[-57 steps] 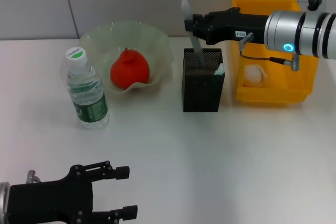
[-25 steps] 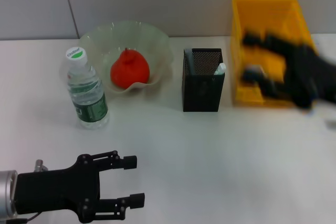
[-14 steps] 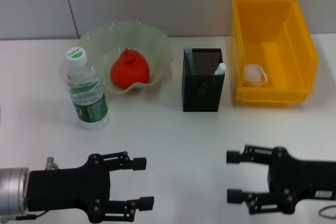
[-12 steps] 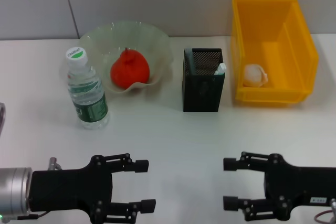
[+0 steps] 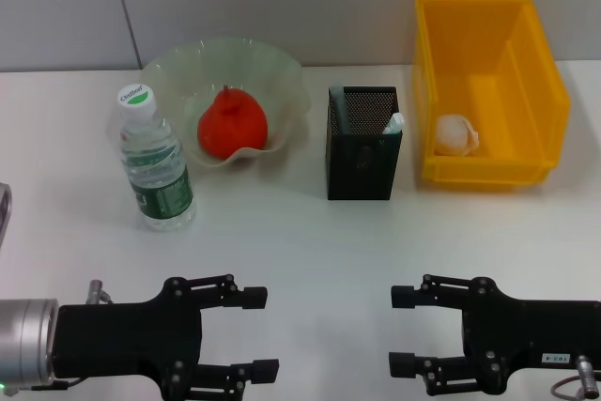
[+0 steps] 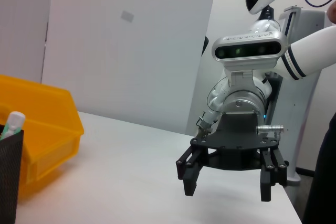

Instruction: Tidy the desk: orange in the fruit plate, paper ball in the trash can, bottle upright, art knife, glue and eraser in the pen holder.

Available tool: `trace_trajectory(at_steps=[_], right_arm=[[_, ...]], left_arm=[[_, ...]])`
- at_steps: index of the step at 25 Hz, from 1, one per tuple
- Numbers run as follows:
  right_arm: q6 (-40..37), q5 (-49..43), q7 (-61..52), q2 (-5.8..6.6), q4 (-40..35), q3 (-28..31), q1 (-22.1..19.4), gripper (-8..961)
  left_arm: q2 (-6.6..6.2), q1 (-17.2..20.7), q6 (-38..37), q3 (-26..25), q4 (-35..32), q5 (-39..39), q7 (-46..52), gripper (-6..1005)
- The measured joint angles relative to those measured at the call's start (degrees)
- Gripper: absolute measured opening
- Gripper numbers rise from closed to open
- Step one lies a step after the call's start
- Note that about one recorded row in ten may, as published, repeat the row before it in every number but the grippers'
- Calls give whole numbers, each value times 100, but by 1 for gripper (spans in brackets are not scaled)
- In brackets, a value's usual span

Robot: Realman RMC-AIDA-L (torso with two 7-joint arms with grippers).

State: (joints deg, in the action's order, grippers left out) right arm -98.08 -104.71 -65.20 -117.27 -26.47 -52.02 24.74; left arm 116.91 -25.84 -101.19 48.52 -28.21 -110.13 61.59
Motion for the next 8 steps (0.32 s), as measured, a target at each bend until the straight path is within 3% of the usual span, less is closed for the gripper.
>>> trace_trajectory(at_steps=[8], right_arm=[[41, -6, 3, -14, 2, 19, 43, 804]], left_arm=[[-29, -13, -14, 0, 0, 0, 0, 796]])
